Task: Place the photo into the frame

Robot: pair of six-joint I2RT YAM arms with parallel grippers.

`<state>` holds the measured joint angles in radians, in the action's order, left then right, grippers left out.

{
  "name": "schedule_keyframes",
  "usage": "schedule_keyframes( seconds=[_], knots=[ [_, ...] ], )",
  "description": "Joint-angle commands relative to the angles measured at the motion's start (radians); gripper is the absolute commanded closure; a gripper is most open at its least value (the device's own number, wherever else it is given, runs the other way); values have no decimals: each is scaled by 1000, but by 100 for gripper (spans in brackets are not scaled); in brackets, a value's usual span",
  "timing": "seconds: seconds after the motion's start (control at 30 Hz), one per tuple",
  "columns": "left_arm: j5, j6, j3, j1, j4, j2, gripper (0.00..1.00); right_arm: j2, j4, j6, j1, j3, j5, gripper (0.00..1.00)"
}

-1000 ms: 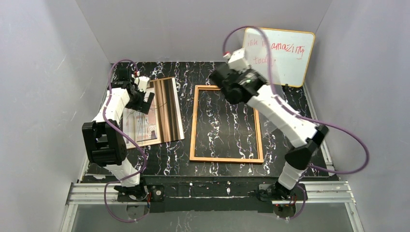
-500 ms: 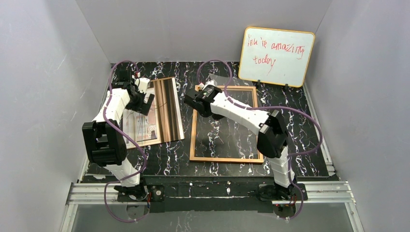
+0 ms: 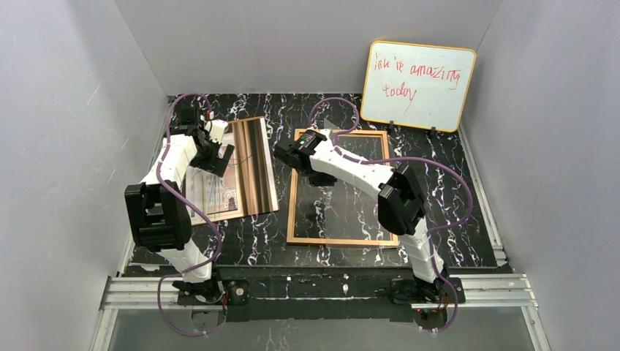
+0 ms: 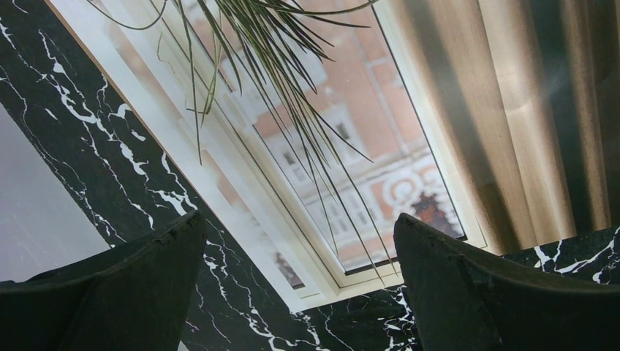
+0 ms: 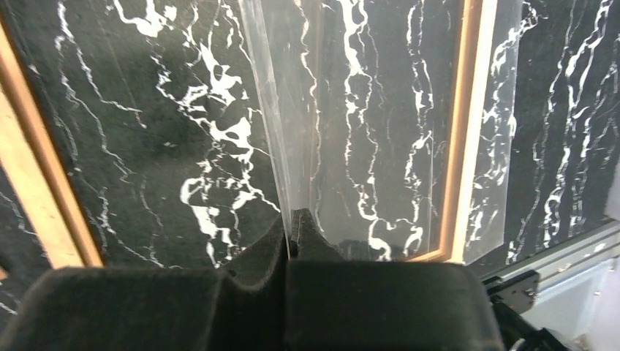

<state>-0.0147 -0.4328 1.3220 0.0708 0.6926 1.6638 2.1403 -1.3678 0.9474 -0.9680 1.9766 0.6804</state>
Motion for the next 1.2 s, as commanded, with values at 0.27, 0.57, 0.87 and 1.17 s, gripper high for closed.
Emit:
schedule_keyframes(
  seconds=[0.27,0.57,0.87,1.17],
  knots=[
    [33,-24,-9,4,26,-43,2,72,119,78,6,103,1,99],
    [37,-29,-22,3,18,-35,2,104,193,83,5,108,9,99],
    [43,-42,-37,3,15,-31,2,119,236,160,7,148,22,99],
    [48,-54,-49,4,6,-30,2,129,178,266,12,159,49,99]
  ],
)
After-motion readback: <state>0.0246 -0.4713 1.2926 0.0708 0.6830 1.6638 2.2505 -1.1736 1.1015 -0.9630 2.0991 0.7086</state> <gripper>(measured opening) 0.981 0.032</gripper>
